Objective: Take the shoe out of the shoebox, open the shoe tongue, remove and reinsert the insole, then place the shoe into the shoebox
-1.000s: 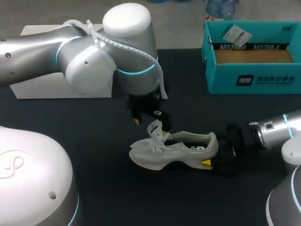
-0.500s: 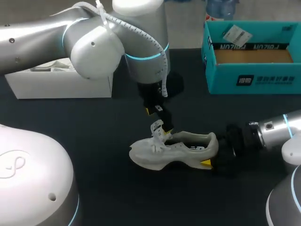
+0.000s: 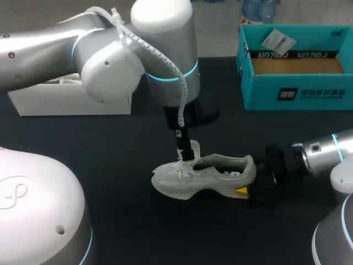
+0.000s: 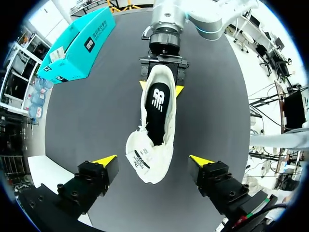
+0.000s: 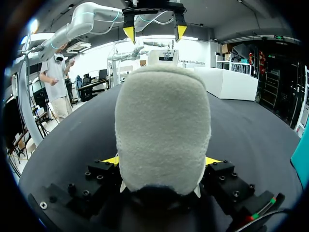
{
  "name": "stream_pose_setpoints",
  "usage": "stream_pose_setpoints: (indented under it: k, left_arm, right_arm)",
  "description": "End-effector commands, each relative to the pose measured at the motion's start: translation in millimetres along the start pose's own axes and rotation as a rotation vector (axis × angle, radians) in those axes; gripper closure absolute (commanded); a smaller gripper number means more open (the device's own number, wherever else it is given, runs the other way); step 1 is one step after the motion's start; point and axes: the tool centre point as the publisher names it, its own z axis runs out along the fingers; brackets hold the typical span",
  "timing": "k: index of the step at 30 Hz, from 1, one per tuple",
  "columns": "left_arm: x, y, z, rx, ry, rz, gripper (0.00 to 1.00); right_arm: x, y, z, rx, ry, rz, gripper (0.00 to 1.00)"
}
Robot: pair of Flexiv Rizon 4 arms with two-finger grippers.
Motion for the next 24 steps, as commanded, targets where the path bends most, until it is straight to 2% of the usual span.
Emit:
stream_pose_setpoints:
  k: [1,11,24]
  left_arm:
    - [4.2,-10,7,0.001,-0.016,-0.034,1.00]
    - [14.5,-48,39,-0.021,-0.016,-0.004,1.00]
    - [14.5,-48,39,-0.021,-0.016,-0.004,1.00]
  right_arm:
    - [-0.3,0.1,1,0.004,-0.001,0.001,1.00]
    - [-0.3,0.1,1,0.004,-0.001,0.001,1.00]
    - [-0.3,0.1,1,0.004,-0.001,0.001,1.00]
